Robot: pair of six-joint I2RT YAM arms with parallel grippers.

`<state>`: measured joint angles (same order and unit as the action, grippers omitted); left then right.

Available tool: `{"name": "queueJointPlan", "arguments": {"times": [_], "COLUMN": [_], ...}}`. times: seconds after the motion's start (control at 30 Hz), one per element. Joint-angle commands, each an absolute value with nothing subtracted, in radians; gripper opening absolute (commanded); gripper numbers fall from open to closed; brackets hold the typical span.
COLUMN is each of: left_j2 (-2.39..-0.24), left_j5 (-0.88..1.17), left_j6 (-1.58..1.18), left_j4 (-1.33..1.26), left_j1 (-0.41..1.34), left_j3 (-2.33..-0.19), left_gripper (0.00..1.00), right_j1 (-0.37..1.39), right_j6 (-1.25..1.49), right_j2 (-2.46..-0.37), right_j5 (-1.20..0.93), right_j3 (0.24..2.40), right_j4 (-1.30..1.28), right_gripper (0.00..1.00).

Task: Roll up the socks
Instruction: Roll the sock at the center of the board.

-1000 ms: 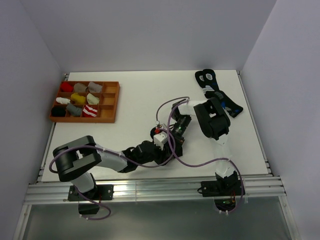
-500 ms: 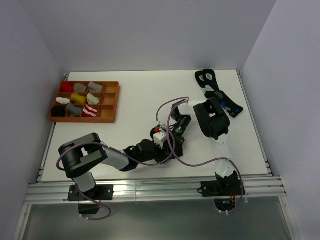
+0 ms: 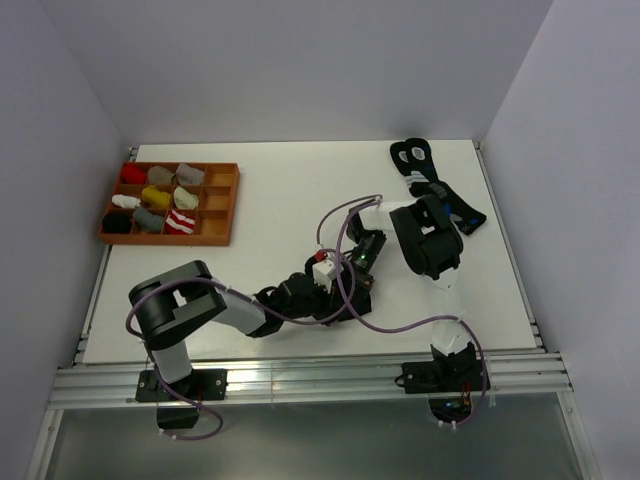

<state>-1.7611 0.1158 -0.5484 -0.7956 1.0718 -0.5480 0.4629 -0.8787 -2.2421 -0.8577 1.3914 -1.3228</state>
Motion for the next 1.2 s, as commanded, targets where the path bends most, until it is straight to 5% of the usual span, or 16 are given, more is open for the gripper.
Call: {"name": "queueJointPlan", "arguments": {"times": [0.0, 0.43, 1.17], "left_j2": [-1.83, -1.862, -1.824], "left_j5": [0.169, 0.138, 0.238], "left_j6": [-0.601, -0.722, -0.69], "left_j4": [-0.666, -0.313, -0.109], "left_j1": [1.072, 1.046, 0.924], "left_j3": [-0.592, -0.686, -0.69], "left_gripper": [0.0, 0.0, 0.0], "right_j1": [0.457, 0.449, 0.315], "right_j6": [-0.841, -0.651, -0.485], "right_j2": [-2.172, -1.99, -1.77], "right_j5": [-0.853, -0.729, -0.564], "right_j3": [1.367, 1.296, 1.16], "right_j4": [-1.241, -1.031, -0.793], "right_gripper": [0.32, 0.57, 0.64]}}
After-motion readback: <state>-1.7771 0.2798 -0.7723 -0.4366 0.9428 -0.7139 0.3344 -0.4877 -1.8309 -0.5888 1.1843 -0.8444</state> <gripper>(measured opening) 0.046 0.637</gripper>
